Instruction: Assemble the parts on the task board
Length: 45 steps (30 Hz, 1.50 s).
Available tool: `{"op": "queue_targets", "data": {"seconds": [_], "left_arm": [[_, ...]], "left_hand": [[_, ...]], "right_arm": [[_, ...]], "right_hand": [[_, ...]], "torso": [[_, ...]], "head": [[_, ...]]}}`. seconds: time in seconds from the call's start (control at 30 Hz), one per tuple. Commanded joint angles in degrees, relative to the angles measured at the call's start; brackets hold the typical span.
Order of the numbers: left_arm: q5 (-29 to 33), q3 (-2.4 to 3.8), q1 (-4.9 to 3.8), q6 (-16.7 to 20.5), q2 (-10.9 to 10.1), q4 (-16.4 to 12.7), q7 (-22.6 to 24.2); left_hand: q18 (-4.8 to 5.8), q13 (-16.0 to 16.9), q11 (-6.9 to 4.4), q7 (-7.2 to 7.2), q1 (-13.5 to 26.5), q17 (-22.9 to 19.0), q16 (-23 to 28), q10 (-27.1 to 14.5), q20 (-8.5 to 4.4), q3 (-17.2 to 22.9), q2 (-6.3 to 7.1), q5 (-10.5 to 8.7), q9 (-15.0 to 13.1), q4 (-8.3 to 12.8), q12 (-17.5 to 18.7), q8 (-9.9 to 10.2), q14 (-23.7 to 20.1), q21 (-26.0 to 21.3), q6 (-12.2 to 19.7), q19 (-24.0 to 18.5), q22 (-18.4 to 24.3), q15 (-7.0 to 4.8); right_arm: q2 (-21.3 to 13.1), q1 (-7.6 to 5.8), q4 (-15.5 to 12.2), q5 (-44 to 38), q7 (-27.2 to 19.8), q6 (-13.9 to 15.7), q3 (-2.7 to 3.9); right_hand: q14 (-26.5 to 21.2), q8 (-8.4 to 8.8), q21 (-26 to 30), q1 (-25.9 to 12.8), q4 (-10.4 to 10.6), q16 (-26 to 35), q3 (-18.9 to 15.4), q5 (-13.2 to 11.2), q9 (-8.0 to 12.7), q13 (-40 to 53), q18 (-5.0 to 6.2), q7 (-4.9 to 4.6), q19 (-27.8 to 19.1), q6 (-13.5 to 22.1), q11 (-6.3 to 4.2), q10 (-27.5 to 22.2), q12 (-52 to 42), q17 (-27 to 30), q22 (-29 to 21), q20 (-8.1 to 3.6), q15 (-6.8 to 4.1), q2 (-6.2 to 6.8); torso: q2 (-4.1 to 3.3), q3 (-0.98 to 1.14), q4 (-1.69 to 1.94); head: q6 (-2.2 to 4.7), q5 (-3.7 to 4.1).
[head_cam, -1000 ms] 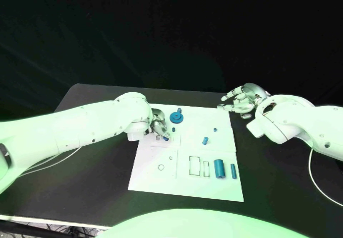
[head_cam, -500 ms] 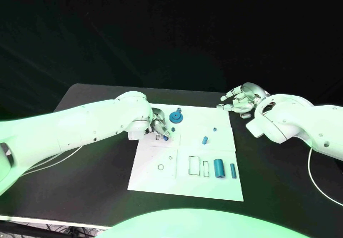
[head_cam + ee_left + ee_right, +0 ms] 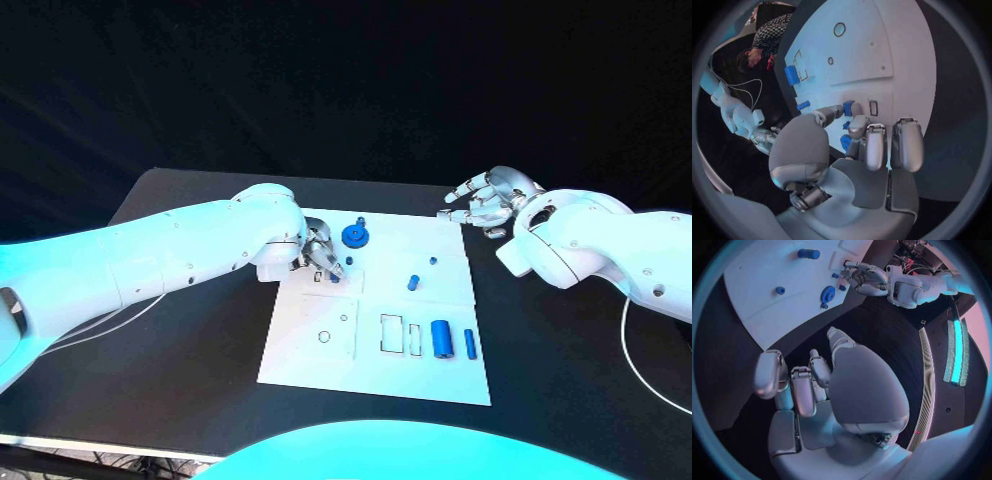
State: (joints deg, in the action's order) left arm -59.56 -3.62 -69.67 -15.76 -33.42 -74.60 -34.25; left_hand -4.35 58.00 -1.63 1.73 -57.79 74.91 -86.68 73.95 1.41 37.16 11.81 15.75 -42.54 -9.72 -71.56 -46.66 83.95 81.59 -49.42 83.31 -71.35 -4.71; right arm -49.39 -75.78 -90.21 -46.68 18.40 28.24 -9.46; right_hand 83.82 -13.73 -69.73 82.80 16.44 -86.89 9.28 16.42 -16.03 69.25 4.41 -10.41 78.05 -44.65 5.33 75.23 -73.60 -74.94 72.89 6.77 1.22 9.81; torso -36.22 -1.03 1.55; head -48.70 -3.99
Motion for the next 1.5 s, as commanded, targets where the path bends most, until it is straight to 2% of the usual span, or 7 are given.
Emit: {"op": "queue_targets", "data": {"seconds": [0.03,0.37,0.7,0.83,0.97,1.23,1.5], "left_arm": [[0.77,-0.19,0.29,-1.80,0.08,-0.08,-0.04],[0.74,-0.19,0.29,-1.05,0.07,0.06,-0.15],[0.71,-0.19,0.29,-0.77,-0.21,0.26,-0.01],[0.60,-0.18,0.28,-0.66,-0.67,0.02,0.07],[0.89,-0.10,0.26,-0.41,-1.10,-0.41,0.14],[1.51,0.58,-0.05,0.52,-2.23,-1.74,0.03],[3.41,2.30,-0.91,1.56,-3.57,-2.86,0.18]], "left_hand": [[0.80,0.12,-0.22,0.38,0.47,9.37,-0.31,0.31,-0.28,-1.87,0.04,-0.49,0.09,-0.77,-0.37,0.33,4.54,0.10,-0.08,0.07,-0.08,-0.48],[0.80,-0.02,-0.15,0.48,0.34,9.33,-0.31,0.13,-0.25,-5.88,0.40,-1.07,0.15,-2.71,-0.20,0.81,4.52,0.03,-0.28,0.07,-0.10,-0.42],[0.82,0.19,-0.10,0.51,0.21,9.40,-0.36,0.21,-0.20,-8.74,0.21,-1.12,0.14,-4.76,-0.26,1.11,4.53,0.06,-0.46,0.13,-0.27,-0.37],[0.82,0.42,-0.10,0.50,-0.27,9.49,-0.41,0.32,-0.19,-11.75,0.69,-2.54,0.06,-6.65,-0.36,1.30,4.56,0.05,-0.62,0.14,-0.33,-0.36],[0.83,0.38,-0.10,0.48,-0.37,9.51,-0.43,0.30,-0.18,-12.82,0.66,-3.58,0.03,-6.90,-0.32,1.39,4.56,0.06,-0.67,0.16,-0.39,-0.35],[0.83,0.45,-0.11,0.47,-0.09,9.58,-0.47,0.33,-0.18,-13.87,0.69,-4.17,0.02,-7.03,-0.34,1.48,4.58,0.05,-0.72,0.16,-0.41,-0.35],[0.82,-0.33,-0.08,0.51,0.02,9.62,-0.50,-0.11,-0.17,-14.32,0.67,-4.33,0.03,-7.00,0.14,1.59,4.59,0.03,-0.59,0.14,-0.38,-0.35]], "right_arm": [[-0.02,0.03,-0.10,-0.59,-0.36,-0.66,0.00],[-0.09,0.03,-0.11,-0.65,-0.42,-0.61,0.00],[-0.11,0.03,-0.05,-0.69,-0.45,-0.71,0.00],[-0.08,0.03,0.03,-0.69,-0.49,-0.72,0.00],[-0.06,0.03,0.15,-0.79,-0.43,-0.74,0.00],[-0.05,0.03,0.34,-1.13,-0.14,-0.68,0.00],[-0.02,0.03,0.53,-1.17,-0.14,-0.70,0.00]], "right_hand": [[4.12,-0.22,0.39,0.07,0.02,0.18,0.31,-0.07,0.01,-0.05,0.81,0.14,-0.30,-0.21,-0.12,-0.30,0.02,-6.24,-0.05,0.03,-0.37,-0.08],[4.11,-0.22,0.44,0.04,0.02,0.21,0.30,-0.08,0.02,-0.07,0.82,0.14,-0.33,-0.19,-0.12,-0.32,0.04,-6.18,-0.08,0.03,-0.37,-0.03],[4.11,-0.23,0.50,-0.08,0.06,0.20,0.30,-0.09,0.03,-0.06,0.83,0.13,-0.37,-0.15,-0.11,-0.32,0.02,-6.22,-0.12,0.04,-0.36,0.03],[4.11,-0.25,0.48,-0.22,0.10,0.21,0.29,-0.10,0.04,0.04,0.82,0.13,-0.35,-0.12,-0.10,-0.26,-0.06,-6.19,-0.09,0.04,-0.36,0.07],[4.12,-0.30,0.57,-0.53,0.16,0.21,0.24,-0.11,0.06,-0.02,0.83,0.12,-0.39,-0.08,-0.08,-0.31,-0.03,-6.22,-0.14,0.04,-0.34,0.16],[4.12,-0.43,0.62,-1.18,0.19,0.22,-0.02,-0.15,0.08,0.02,0.83,0.11,-0.38,-0.02,-0.07,-0.27,-0.11,-6.23,-0.13,0.05,-0.33,0.49],[4.11,-0.45,0.63,-1.32,0.20,0.24,-0.08,-0.15,0.09,0.02,0.83,0.11,-0.38,-0.01,-0.07,-0.26,-0.12,-6.16,-0.13,0.05,-0.32,0.53]], "torso": [[0.01,-0.02,0.01],[0.02,-0.02,0.04],[0.05,-0.04,0.00],[0.05,-0.03,0.03],[0.04,-0.08,0.03],[0.02,-0.05,0.01],[0.03,-0.01,0.02]], "head": [[-0.03,0.03],[-0.07,0.09],[0.02,-0.09],[0.11,-0.05],[0.16,0.06],[0.17,0.14],[0.53,0.09]]}}
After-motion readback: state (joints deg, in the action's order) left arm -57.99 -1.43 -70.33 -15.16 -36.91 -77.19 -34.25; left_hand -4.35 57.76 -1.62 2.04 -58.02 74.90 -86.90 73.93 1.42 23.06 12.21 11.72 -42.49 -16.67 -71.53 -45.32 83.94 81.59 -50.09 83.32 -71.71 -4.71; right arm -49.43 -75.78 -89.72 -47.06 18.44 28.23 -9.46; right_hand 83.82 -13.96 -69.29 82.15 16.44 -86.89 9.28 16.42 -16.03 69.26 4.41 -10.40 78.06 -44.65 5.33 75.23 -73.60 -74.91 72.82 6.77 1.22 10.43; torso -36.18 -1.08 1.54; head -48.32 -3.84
